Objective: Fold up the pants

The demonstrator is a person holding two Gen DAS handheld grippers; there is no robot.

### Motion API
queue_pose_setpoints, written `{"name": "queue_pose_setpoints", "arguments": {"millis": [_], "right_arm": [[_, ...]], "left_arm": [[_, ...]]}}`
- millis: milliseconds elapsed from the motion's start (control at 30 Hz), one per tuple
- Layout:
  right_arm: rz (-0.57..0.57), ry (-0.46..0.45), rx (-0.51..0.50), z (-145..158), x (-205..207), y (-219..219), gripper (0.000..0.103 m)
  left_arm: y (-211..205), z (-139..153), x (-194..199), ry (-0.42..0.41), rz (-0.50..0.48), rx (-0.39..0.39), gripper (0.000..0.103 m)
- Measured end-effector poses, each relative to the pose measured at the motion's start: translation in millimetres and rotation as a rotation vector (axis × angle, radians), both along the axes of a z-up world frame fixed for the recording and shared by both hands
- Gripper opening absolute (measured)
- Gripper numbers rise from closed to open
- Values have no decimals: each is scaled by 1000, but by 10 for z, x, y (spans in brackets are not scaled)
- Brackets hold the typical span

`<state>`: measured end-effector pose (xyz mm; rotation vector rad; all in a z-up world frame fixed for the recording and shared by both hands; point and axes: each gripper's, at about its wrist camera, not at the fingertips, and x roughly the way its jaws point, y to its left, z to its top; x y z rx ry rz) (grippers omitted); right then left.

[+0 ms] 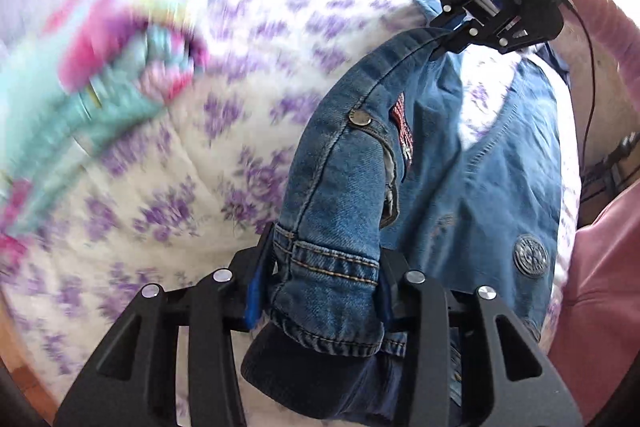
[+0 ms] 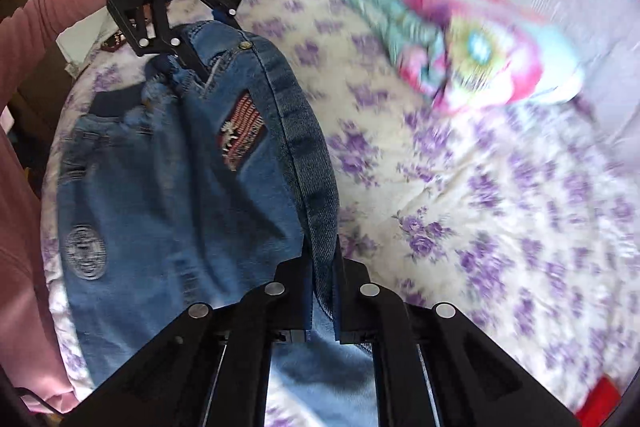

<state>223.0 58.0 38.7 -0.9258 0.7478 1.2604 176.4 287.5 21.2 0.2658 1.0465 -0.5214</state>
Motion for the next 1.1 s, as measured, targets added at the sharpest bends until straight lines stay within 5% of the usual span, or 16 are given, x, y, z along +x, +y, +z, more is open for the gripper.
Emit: {"name": "queue_pose_setpoints", "arguments": {"millis": [200, 367, 500, 667, 733, 800, 867, 1000, 1033, 1067, 1100], "right_arm": [[63, -159, 33, 192, -1030, -396, 7], [104, -299, -17, -282, -1776, -520, 7], [144, -349, -77, -815, -2077, -550, 7], [99, -349, -74, -1028, -2124, -557, 11], [82, -281, 1, -813, -2150, -535, 21], [91, -239, 143, -573, -2259, -495, 47], [128, -236, 211, -491, -2402, -381, 53], [214, -327, 268, -601, -2582, 21, 49], [220, -317, 273, -652, -2584, 138, 41], [210, -281, 262, -693, -2603, 201, 21], [192, -236, 245, -755, -2585, 275, 15]], "left_arm": [[-429, 250, -784, -166, -84, 150, 41], [-750, 32, -1360, -206, -159, 270, 41], [-908, -163, -1676, -206, -197, 289, 46], [-845, -210, -2029, -204, -125, 217, 57], [-733, -148, -2160, -223, -45, 190, 58], [-531, -48, -2289, -243, 48, 91, 64], [-300, -7, -2348, -255, 156, -38, 67], [4, -70, -2297, -246, 294, -304, 67], [28, -85, -2290, -242, 313, -342, 67], [43, -132, -2263, -237, 332, -390, 67], [45, -177, -2251, -233, 343, -422, 67]]}}
